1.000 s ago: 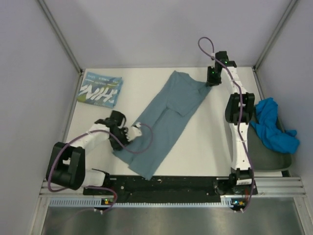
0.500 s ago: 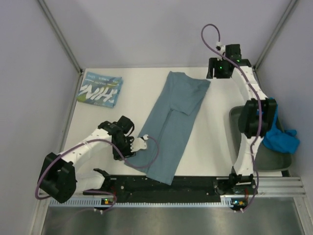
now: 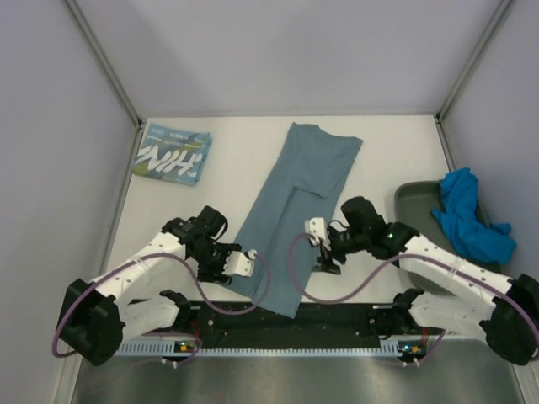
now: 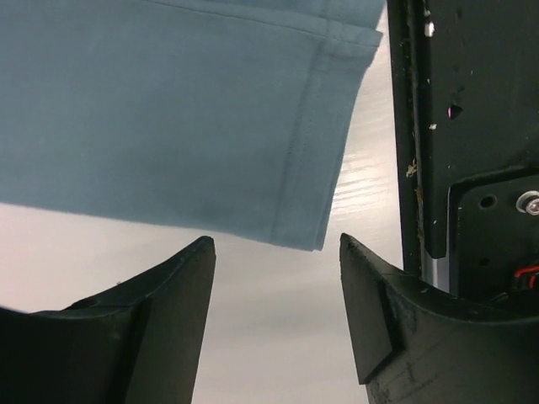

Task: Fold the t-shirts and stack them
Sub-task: Rotate the tshirt 75 degrees, then grab the bottom of the folded rectangular tshirt with both arms

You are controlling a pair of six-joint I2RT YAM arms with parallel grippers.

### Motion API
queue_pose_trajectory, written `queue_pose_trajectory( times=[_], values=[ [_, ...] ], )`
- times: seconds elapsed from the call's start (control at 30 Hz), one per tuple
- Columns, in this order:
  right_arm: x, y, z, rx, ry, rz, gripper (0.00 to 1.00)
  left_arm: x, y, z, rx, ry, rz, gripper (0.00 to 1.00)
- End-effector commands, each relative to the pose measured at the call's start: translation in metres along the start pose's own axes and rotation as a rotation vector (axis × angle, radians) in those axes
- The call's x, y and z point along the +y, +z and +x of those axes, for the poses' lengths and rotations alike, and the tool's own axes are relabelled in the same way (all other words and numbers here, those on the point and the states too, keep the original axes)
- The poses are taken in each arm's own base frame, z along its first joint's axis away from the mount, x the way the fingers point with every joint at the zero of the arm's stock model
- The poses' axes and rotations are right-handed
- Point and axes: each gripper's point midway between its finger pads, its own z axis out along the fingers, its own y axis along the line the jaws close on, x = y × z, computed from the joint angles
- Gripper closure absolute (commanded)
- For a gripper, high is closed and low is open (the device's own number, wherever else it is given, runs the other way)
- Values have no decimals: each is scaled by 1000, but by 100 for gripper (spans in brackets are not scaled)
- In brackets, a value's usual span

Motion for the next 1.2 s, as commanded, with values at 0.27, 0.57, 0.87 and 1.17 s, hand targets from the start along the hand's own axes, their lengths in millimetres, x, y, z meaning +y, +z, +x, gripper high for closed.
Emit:
queue_pose_trajectory(
  times=[0.27,0.57,0.87,1.17],
  values=[
    [111,54,25,5,-552,-246,29,8,38,20,78,173,-45,30],
    [139,97,48,62,-635,-335,35,-3,51,22,76,134,-9,52],
    [133,97,42,71,-582,-276,100,-1,43,24,120,66,-26,100],
    [44,35,-6,-38,-321,73,100,90,-25,-58,-37,-117,-291,100]
  ],
)
